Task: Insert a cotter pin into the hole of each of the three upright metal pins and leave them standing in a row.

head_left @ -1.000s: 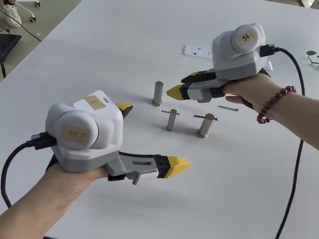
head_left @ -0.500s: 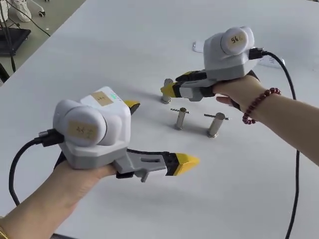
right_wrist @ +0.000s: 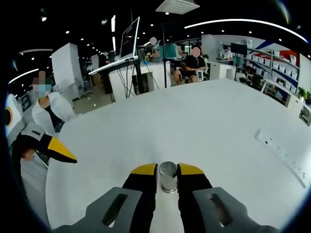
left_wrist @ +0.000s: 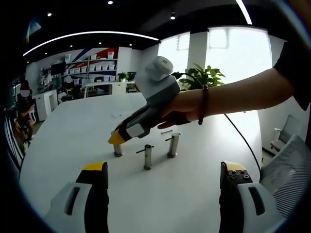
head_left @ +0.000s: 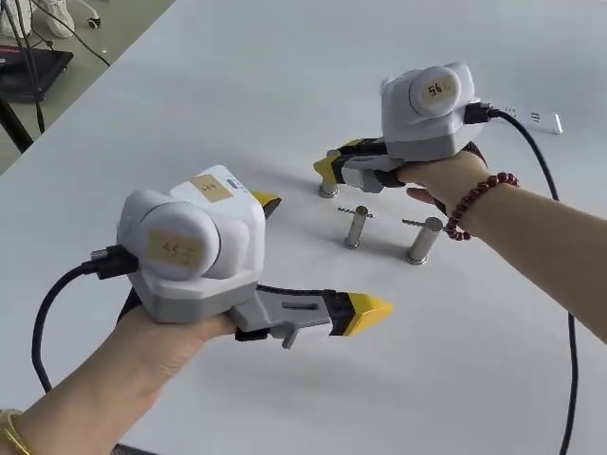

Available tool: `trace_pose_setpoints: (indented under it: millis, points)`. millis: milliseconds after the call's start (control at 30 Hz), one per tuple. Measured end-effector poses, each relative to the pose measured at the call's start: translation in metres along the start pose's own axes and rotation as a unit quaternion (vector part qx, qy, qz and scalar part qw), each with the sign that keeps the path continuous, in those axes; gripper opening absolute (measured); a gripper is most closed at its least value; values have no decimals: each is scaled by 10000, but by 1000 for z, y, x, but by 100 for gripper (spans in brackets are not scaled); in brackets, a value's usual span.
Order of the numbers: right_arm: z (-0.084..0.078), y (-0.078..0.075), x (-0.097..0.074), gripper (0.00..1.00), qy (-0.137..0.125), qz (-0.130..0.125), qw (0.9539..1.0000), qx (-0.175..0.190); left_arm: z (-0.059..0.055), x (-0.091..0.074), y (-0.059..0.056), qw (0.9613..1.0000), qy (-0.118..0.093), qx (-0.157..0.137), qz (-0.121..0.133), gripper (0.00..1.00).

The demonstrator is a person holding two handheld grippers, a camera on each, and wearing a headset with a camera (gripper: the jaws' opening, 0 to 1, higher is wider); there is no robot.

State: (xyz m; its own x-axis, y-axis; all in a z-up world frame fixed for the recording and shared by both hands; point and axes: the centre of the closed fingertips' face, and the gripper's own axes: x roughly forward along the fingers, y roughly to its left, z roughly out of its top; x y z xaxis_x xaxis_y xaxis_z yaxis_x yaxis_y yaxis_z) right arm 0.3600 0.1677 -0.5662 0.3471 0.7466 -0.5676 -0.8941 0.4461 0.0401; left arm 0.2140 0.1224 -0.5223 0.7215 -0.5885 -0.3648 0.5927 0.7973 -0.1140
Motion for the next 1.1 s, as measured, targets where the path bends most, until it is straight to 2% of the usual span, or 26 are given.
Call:
trace_pose_setpoints:
  millis: [133,200,367,700,900,1100]
  points:
    - [-3,2,-2,10,38,-13,9999,133,-3,0,3,9999,67,-86,28,95]
    - [-3,4,-3,9,34,-21,10000,-25,-2,-1,4,9999,52,-93,53,94]
    - [-1,3,-2,8,78,-25,9999,-104,-1,0,3,10000,22,-88,39,94]
    - [-6,-3,-9,8,243,-32,9995,-217,-1,0,2,10000,41,-42,14,94]
    - [-12,-8,-19,8,316,-49,9992,-249,-1,1,-1,10000,41,49,-28,95]
    - [-13,-17,-37,8,366,-105,9988,-295,-4,1,0,9999,97,98,31,96]
